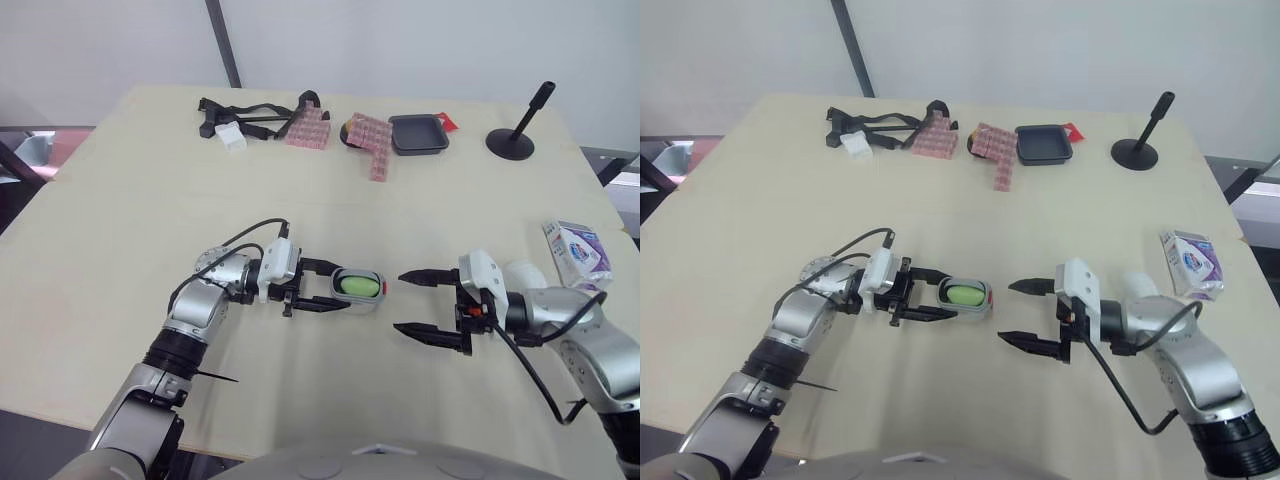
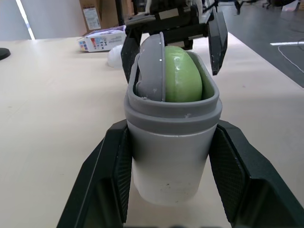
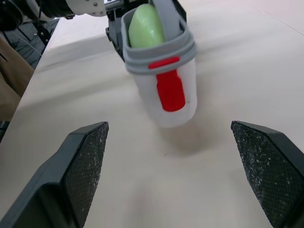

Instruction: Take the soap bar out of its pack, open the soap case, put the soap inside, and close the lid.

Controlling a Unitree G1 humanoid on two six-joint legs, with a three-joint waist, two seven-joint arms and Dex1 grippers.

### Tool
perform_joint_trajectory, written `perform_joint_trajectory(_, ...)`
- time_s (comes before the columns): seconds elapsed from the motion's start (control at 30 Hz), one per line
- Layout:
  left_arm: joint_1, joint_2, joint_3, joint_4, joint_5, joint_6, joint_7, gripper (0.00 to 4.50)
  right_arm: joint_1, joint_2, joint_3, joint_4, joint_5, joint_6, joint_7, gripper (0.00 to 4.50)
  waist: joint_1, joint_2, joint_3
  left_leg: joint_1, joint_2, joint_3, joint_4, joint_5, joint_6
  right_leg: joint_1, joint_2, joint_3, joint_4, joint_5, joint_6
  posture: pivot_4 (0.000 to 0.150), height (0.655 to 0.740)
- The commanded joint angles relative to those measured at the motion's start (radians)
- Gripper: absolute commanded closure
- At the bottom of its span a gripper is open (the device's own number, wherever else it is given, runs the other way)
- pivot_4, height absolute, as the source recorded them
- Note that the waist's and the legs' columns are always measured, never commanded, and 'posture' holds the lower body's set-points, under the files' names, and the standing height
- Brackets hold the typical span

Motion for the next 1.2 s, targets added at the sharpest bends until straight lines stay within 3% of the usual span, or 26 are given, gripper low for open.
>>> perform_joint_trajectory(0.03, 0.016, 0.0, 0.005, -0.021, -0.003, -0.03, 0.004, 2.67, 0.026, 0.016, 0.02, 0.004, -0.036, -0.103, 0.007, 0.07, -0.003, 0.0, 0.0, 0.0, 0.0, 0.0, 0.0, 0.0, 0.0, 0.0, 0.0, 0.0, 0.0, 0.0, 0.0, 0.15, 0.74)
perform_joint_trajectory(0.4, 0.045, 0.002, 0.006, -0.041, -0.011, -0.016, 0.019, 2.67, 0.054, 0.038, 0.022, 0.032, -0.056, -0.186, -0.032, 0.07, -0.013, 0.0, 0.0, 0.001, 0.0, 0.0, 0.0, 0.001, 0.002, -0.001, -0.001, 0.0, 0.001, -0.001, -0.001, 0.15, 0.74)
perform_joint_trajectory(0.77, 0.045, 0.006, -0.005, -0.041, 0.008, -0.017, 0.026, 2.67, 0.236, -0.026, -0.3, -0.043, 0.047, -0.126, -0.155, 0.07, -0.012, 0.0, 0.0, 0.001, -0.001, 0.0, 0.0, 0.0, 0.003, 0.0, -0.002, 0.0, 0.0, -0.002, -0.004, 0.15, 0.74)
perform_joint_trajectory(1.0, 0.022, 0.003, -0.002, -0.016, 0.015, -0.018, 0.026, 2.67, 0.396, -0.218, -0.539, -0.104, 0.114, 0.215, -0.2, 0.07, -0.012, 0.0, 0.0, 0.001, -0.002, 0.0, 0.0, 0.0, 0.003, 0.001, -0.002, -0.001, -0.001, -0.002, -0.004, 0.15, 0.74)
perform_joint_trajectory(1.2, 0.008, -0.004, -0.006, -0.002, 0.022, -0.017, 0.022, 2.67, 0.291, -0.386, -0.653, -0.126, 0.279, 0.642, -0.285, 0.07, -0.017, 0.002, 0.0, 0.004, -0.002, 0.0, -0.003, 0.0, 0.004, 0.007, -0.002, 0.0, -0.003, -0.003, -0.005, 0.15, 0.74)
